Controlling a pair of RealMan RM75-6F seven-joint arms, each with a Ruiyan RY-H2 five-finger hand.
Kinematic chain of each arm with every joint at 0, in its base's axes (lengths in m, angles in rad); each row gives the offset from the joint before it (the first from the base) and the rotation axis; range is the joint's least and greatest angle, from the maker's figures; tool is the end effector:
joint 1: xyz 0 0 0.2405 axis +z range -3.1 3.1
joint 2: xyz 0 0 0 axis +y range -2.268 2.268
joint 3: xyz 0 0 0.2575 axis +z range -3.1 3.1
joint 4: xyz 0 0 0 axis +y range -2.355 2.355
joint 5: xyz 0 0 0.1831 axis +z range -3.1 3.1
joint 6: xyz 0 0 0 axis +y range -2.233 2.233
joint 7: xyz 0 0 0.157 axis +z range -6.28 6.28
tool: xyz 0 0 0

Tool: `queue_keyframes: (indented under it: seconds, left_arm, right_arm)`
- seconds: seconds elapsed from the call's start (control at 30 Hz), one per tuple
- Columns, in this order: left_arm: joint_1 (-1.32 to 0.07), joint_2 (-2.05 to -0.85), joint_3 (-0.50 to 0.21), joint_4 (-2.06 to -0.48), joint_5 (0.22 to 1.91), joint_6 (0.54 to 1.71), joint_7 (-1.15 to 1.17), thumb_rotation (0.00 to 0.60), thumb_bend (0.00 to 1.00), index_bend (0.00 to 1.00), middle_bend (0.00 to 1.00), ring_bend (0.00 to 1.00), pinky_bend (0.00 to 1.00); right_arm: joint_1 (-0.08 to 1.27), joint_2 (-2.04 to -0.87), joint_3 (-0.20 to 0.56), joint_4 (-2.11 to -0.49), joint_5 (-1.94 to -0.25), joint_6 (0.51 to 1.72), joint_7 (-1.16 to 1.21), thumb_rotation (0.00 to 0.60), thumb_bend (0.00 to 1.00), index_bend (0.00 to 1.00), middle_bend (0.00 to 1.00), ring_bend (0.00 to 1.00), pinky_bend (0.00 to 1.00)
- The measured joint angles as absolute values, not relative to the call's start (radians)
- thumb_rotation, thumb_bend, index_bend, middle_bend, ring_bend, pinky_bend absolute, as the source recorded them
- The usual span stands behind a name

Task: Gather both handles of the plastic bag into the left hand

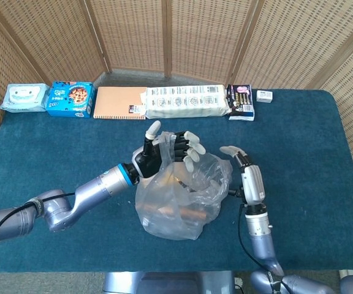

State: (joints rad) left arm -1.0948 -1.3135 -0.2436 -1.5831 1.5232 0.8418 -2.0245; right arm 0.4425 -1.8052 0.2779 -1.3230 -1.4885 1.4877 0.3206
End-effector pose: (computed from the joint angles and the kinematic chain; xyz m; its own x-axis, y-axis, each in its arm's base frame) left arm 0.0183 0.3637 0.0638 -0.6536 0.7373 -0.1711 0.2366 0.4137 0.8791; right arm -0.1646 -0.3007 0.0333 -0.3685 0.0716 0.9269 -0.8854 -0.3309 -0.3264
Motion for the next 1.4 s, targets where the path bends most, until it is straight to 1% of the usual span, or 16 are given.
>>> queue_keyframes:
  seconds: [0.17,0.53,0.7,1.07,1.2,1.4]
  left_arm:
    - [-1.091,-1.316,-0.238,-1.579,1.525,0.843,-2.029,0.000,0.07,0.35,0.40,0.42,0.49]
    - [-1.076,-1.301,-0.227,-1.583,1.534,0.860,-2.040,0.000,0.07,0.35,0.40,0.42,0.49]
    - [-1.067,-1.299,-0.222,-1.581,1.531,0.867,-2.036,0.000,0.07,0.35,0.40,0.42,0.48]
    - [-1.031,-1.259,-0.208,-1.592,1.535,0.896,-1.994,0.000,0.07,0.37,0.40,0.42,0.42]
    - [-1.023,-1.246,-0.203,-1.591,1.535,0.898,-1.970,0.000,0.07,0.37,0.40,0.42,0.39]
    - [-1.019,-1.238,-0.199,-1.589,1.531,0.893,-1.908,0.000,0.11,0.38,0.40,0.42,0.38]
  right_arm:
    - [0.443,-1.814,0.314,-1.364,-1.446,1.487,0.347,0.600,0.07,0.24,0.28,0.20,0.19]
    - [0.449,-1.813,0.374,-1.373,-1.412,1.509,0.362,0.600,0.07,0.24,0.28,0.19,0.19]
    - [0.448,-1.807,0.411,-1.391,-1.389,1.522,0.399,0.600,0.07,0.24,0.25,0.17,0.16]
    - [0.464,-1.752,0.491,-1.459,-1.336,1.496,0.436,0.600,0.07,0.24,0.25,0.16,0.16]
    - [0.472,-1.737,0.505,-1.483,-1.317,1.479,0.441,0.600,0.06,0.24,0.24,0.15,0.15]
    - [0.479,-1.703,0.534,-1.539,-1.295,1.463,0.451,0.600,0.06,0.23,0.22,0.13,0.13]
